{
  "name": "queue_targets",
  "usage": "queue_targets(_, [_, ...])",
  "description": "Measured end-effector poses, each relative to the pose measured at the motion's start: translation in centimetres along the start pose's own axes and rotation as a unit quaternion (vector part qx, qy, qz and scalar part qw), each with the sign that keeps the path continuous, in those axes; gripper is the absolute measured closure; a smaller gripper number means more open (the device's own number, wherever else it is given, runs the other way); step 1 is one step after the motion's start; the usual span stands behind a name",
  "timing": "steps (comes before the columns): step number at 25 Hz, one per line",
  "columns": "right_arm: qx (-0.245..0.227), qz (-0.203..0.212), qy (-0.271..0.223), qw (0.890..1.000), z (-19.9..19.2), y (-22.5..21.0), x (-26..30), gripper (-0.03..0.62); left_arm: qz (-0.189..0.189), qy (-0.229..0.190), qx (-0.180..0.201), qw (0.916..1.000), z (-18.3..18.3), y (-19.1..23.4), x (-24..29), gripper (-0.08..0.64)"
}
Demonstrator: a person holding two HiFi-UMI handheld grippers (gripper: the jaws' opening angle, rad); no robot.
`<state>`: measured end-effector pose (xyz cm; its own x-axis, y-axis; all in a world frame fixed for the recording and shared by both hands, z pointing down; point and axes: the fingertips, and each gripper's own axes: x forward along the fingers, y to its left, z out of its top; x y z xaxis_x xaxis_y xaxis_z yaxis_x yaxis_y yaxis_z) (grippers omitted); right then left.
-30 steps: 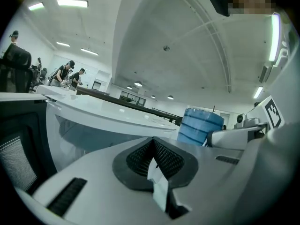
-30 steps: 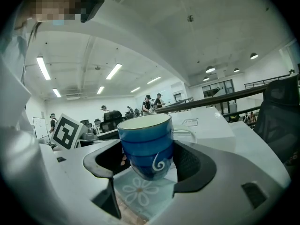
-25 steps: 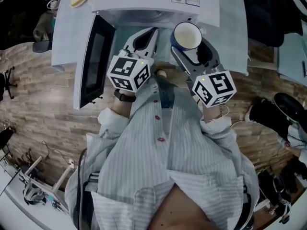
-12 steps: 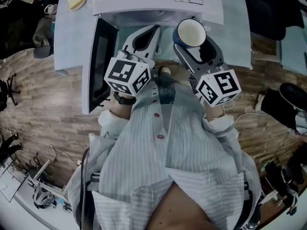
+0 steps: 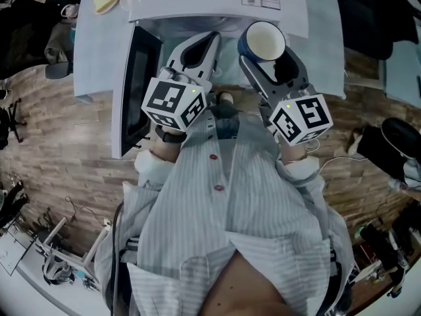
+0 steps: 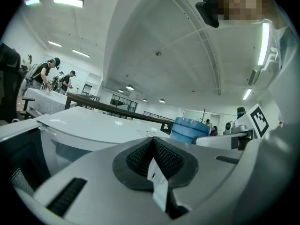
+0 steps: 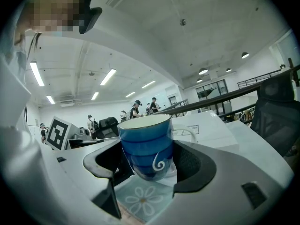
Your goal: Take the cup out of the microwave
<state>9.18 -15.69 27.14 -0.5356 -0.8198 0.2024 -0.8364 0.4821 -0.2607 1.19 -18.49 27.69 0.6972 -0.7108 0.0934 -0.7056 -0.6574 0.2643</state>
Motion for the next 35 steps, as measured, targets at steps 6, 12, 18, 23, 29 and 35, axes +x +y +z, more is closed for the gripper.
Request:
queue_targets(6, [0.002,-0.002,0.001,1.000,-0.1,-0.5,0.0,0.247,0.006,0.000,0.001,1.0000,-0.3,0.0,0.1,0.552])
queue_targets(12, [-0.006,-0.001,0.004,1.000,-0.1,-0.5,0.2,0.247,0.009,0.001,0.001,1.0000,-0.3,0.2,0.2,0.552])
queue_targets(18, [-0.008,-0.003,0.005,1.000,0.0,-0.7,0.2,0.247,0.008,0.002,0.001,1.0000,-0.3,0.1,0.5,0.552])
queue_targets(23, [-0.017,-0.004,0.009,1.000,-0.1,-0.8,0.1,0.247,-0.009,0.001,-0.003,1.0000,-0.1,-0.4,0.7,0.552])
queue_targets(29, [-0.027,0.005,0.014,1.000,-0.3,-0.5,0.1,0.247,-0.025,-0.012,-0.012,0.9996,1.5,-0.1,0.5,0.552])
queue_targets(35, [-0.026,0.002,0.011,1.000,-0.2,-0.9,-0.4,0.247,-0.046,-0.013,0.021,0.9986,2.3,-1.0,0.7,0.552])
